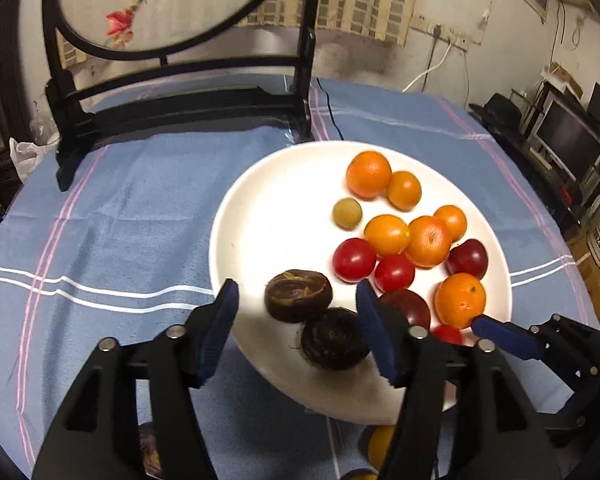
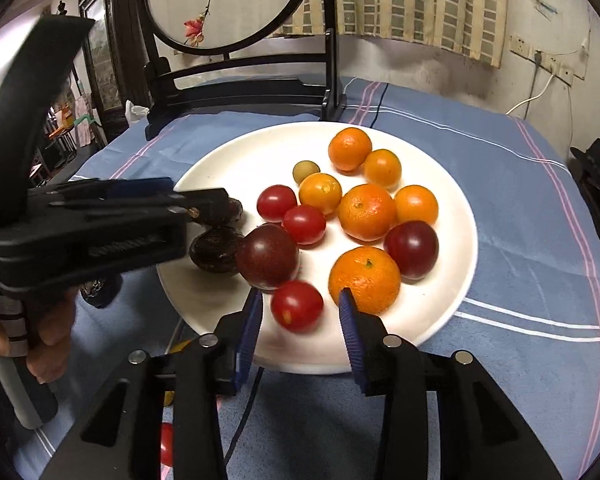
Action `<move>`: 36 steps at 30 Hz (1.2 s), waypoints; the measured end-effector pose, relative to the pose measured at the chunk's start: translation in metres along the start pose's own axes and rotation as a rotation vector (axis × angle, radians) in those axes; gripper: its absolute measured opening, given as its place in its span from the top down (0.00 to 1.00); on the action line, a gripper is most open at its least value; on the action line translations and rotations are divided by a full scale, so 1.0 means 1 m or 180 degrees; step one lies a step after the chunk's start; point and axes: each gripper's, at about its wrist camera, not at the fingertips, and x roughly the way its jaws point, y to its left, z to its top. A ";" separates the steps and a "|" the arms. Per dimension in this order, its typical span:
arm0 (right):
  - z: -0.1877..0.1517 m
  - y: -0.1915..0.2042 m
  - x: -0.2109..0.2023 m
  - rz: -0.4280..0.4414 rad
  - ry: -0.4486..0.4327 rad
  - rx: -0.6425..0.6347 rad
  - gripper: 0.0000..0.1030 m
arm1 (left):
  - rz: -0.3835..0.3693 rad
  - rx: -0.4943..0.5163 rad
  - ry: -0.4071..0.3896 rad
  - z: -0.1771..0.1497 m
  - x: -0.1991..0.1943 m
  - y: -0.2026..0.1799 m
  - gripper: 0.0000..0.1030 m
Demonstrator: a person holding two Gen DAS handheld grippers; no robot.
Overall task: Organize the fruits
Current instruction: 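Carry the tomato and brown fruit onto the white plate and open both grippers, then grasp another red tomato with the right gripper while the left grasps a small yellow fruit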
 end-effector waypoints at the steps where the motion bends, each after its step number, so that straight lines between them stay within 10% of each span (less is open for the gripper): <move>1: -0.002 0.000 -0.004 0.0023 -0.0010 -0.0005 0.61 | -0.0012 0.0014 -0.0027 -0.001 -0.004 0.000 0.42; 36: -0.080 0.056 -0.047 0.0262 0.0202 -0.0419 0.74 | -0.0234 0.0283 0.0243 -0.113 -0.067 -0.003 0.35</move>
